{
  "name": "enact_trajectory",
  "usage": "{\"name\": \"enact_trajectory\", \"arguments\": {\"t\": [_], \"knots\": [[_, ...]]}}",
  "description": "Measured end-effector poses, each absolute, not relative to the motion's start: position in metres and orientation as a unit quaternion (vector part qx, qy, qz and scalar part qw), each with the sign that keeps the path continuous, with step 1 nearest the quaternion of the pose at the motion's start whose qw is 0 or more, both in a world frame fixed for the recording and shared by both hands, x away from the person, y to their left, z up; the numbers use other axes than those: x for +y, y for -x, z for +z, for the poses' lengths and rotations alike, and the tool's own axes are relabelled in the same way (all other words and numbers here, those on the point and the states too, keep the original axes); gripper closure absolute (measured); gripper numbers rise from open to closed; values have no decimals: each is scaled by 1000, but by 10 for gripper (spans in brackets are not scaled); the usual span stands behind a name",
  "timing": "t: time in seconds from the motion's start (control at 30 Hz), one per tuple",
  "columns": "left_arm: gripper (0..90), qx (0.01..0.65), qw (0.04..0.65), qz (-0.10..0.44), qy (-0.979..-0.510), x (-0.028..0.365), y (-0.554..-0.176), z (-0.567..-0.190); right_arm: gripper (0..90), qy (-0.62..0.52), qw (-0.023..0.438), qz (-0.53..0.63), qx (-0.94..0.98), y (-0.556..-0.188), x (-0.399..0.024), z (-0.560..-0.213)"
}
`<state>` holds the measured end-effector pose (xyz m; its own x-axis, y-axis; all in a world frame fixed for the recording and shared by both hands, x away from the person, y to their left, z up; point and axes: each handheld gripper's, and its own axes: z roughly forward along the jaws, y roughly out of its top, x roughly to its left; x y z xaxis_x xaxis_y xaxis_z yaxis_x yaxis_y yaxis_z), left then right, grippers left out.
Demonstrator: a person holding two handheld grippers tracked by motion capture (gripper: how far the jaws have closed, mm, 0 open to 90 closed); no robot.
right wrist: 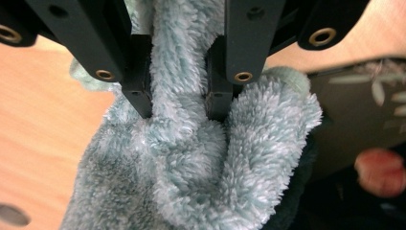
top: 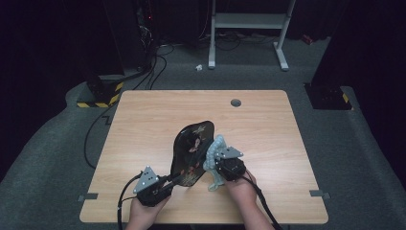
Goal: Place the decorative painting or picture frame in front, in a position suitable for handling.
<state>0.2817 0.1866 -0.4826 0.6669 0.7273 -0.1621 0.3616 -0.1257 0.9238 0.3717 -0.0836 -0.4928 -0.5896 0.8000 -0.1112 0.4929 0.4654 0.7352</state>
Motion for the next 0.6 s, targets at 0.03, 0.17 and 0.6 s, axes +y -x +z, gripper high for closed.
{"name": "enact_trajectory", "arguments": {"t": [0.03,0.17,0.6], "knots": [[772,373,547,167,-731,186,-281,-483,698,-389,227,336,827,-370,-83,-494],[772,375,547,168,-729,186,-281,-483,698,-374,218,338,835,-360,-78,-496],[774,377,548,165,-728,187,-281,-483,696,-335,205,348,851,-330,-60,-493]]}}
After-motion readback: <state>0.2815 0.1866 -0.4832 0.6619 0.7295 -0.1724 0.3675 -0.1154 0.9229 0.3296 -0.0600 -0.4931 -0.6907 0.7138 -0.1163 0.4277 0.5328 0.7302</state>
